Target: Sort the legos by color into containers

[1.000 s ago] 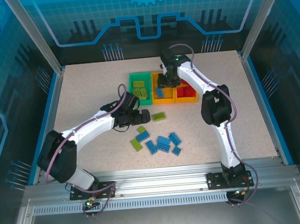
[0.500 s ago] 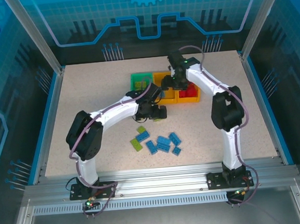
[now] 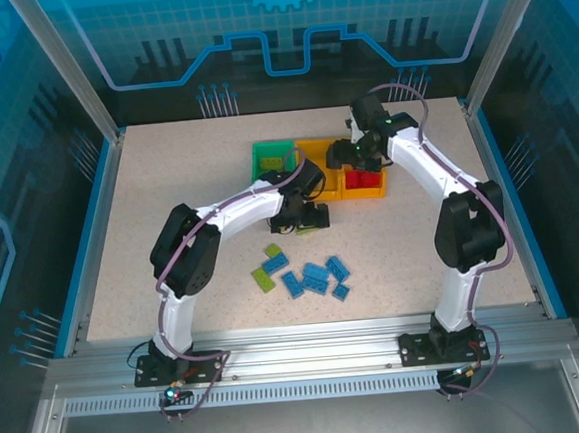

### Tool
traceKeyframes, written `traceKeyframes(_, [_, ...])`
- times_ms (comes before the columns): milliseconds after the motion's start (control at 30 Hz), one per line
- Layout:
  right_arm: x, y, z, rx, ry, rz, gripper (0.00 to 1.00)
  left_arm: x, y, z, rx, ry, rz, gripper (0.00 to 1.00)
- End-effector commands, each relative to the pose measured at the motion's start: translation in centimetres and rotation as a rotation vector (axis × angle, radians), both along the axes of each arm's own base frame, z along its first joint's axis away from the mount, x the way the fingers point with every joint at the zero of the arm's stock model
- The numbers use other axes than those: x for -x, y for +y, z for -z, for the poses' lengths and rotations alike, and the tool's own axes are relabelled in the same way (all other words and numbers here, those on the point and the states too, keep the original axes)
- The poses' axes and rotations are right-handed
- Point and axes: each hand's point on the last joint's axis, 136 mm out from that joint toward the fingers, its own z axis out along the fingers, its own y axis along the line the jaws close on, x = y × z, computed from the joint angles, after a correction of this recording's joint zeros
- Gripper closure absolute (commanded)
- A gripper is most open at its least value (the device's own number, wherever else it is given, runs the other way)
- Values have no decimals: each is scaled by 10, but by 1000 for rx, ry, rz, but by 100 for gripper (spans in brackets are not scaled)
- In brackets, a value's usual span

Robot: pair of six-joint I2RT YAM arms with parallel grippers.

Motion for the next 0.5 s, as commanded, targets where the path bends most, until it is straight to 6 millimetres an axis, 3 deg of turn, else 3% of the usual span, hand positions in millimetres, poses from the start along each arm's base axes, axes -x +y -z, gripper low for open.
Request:
traceKeyframes(0, [5, -5, -13, -13, -35, -11, 24, 1, -1, 7, -26, 26, -26, 1])
traceKeyframes(467, [14, -21, -11, -17, -31, 0, 23, -10, -3, 23, -67, 41, -52, 3])
